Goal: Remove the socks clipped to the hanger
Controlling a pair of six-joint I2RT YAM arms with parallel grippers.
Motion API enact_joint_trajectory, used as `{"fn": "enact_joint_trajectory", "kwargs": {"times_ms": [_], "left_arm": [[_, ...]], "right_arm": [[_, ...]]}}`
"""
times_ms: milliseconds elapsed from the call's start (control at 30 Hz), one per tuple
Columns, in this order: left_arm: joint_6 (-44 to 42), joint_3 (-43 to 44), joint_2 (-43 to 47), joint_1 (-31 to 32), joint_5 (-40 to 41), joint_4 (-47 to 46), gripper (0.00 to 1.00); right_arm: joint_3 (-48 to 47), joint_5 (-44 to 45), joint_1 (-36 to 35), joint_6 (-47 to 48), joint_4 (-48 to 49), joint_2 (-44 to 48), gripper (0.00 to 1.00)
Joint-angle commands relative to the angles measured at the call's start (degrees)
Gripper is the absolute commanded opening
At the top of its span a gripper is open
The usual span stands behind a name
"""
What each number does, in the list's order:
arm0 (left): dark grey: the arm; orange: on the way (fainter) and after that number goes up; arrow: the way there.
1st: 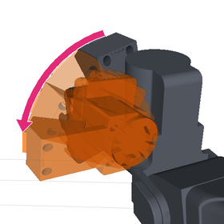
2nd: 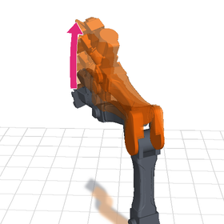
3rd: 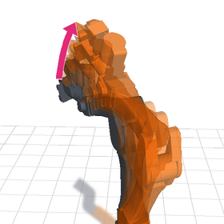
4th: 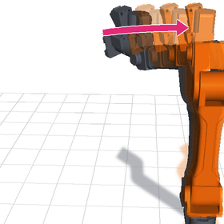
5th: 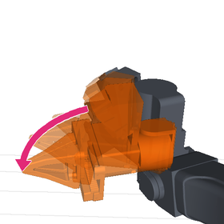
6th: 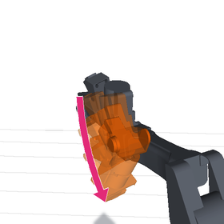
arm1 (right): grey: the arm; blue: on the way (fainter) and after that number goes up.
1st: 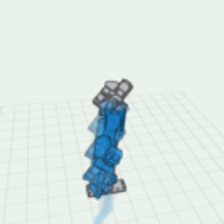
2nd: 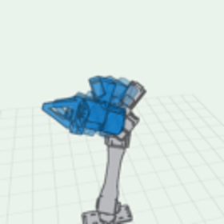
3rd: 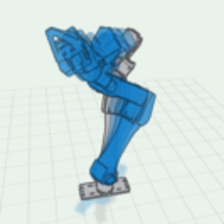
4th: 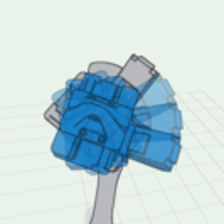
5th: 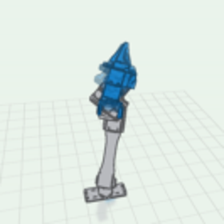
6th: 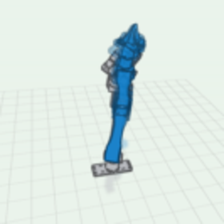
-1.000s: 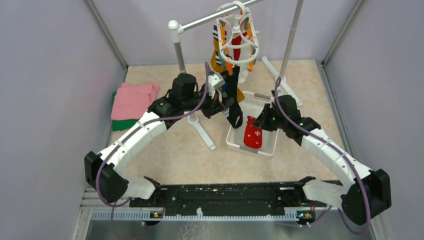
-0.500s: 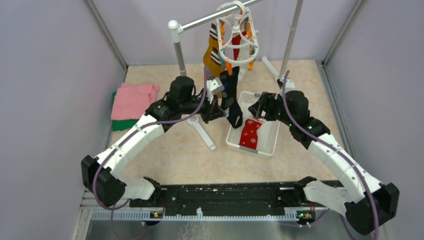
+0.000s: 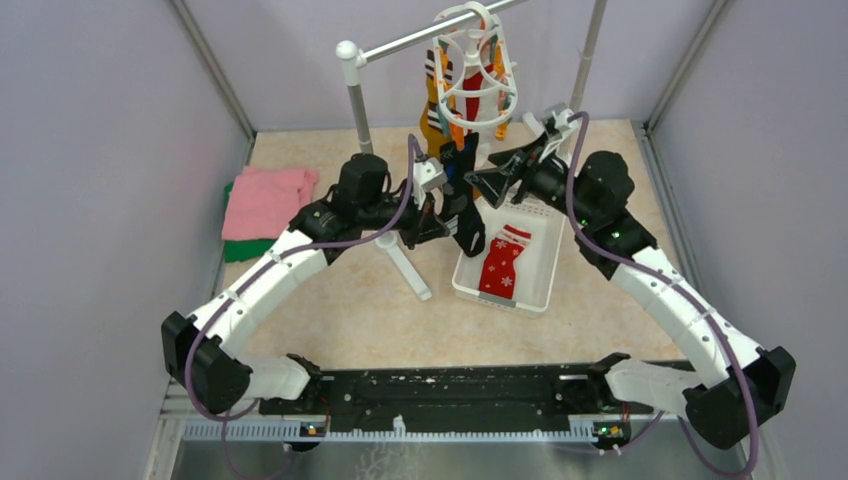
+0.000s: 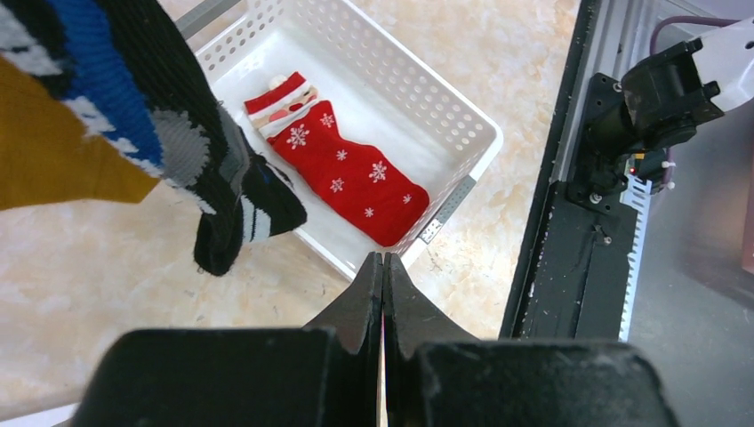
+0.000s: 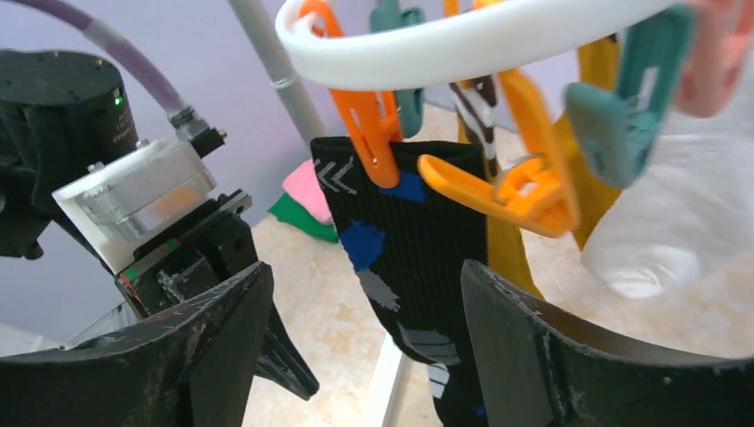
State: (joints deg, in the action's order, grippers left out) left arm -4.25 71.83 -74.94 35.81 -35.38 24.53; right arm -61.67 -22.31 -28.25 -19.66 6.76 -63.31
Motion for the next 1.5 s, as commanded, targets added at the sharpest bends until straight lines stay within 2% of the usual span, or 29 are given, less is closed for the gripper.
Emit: {"fn": "enact_joint_trajectory", "kwargs": {"times_ms": [0,167,200,233,300,333,433,600,700,800,867,933,967,1067,1167,1333,1400,1467], "left_arm": [[-1.1,1.1,1.9,-0.8,1.7,-0.4,0.00],[-1.6,2.8,2.1,-1.3,1.8,1.0,0.00],[-1.8,4.4,2.2,-1.4,2.5,2.1,0.07],[-2.0,6.3,2.1,-1.7,3.4,3.4,0.20],[-1.8,10.8,2.2,-2.6,4.3,6.1,0.56],[-1.4,12.6,2.5,-3.0,4.3,6.5,0.66],[-0.4,16.1,2.7,-3.3,3.3,5.6,0.82],[2.1,20.8,-1.0,-3.3,4.2,5.1,0.85],[4.1,21.5,-2.0,-3.5,5.7,2.7,0.86],[7.5,23.8,-3.7,-3.7,5.0,0.3,0.86],[8.5,27.3,-5.7,-3.8,4.4,0.3,0.85],[9.3,30.2,-7.4,-3.8,5.6,0.6,0.85],[9.9,30.7,-7.8,-3.9,6.3,0.3,0.85],[11.8,30.2,-7.5,-3.9,6.8,-0.8,0.85],[12.9,28.7,-6.3,-4.0,6.5,-1.1,0.85],[13.8,25.2,-4.4,-4.0,7.9,-1.3,0.84],[14.4,24.2,-3.8,-4.1,8.4,-1.1,0.84],[15.1,23.5,-3.4,-4.0,8.6,-1.1,0.85]], "right_arm": [[-0.5,-3.1,-1.9,3.7,3.2,-4.0,0.79],[1.9,-3.3,-1.9,7.4,6.8,-6.3,0.86],[2.0,-3.1,-1.8,8.1,6.8,-6.5,0.87],[2.5,-3.2,-1.8,8.5,6.8,-6.6,0.87],[4.1,-3.6,-1.9,8.6,8.3,-6.6,0.89],[5.2,-3.7,-1.8,8.5,9.5,-6.4,0.89],[8.2,-3.9,-1.8,7.9,14.2,-6.3,0.89],[10.6,-7.1,-2.0,5.2,19.8,-7.8,0.84],[12.0,-4.9,-3.1,5.2,20.8,-7.4,0.83],[13.9,5.4,-6.8,8.2,18.8,-5.5,0.85],[16.2,19.4,-12.3,11.2,17.6,-3.4,0.86],[19.6,32.0,-17.4,13.6,20.9,-1.7,0.87],[20.4,37.3,-19.9,15.1,22.3,-1.6,0.97],[19.6,52.5,-26.5,19.2,24.9,-4.1,0.99],[17.8,60.2,-30.0,23.6,30.4,-8.8,0.98],[10.0,68.9,-30.5,25.4,34.2,-17.0,0.91],[7.1,70.6,-30.5,25.9,34.2,-19.5,0.84],[6.5,70.6,-30.6,26.2,34.9,-19.8,0.72]]}}
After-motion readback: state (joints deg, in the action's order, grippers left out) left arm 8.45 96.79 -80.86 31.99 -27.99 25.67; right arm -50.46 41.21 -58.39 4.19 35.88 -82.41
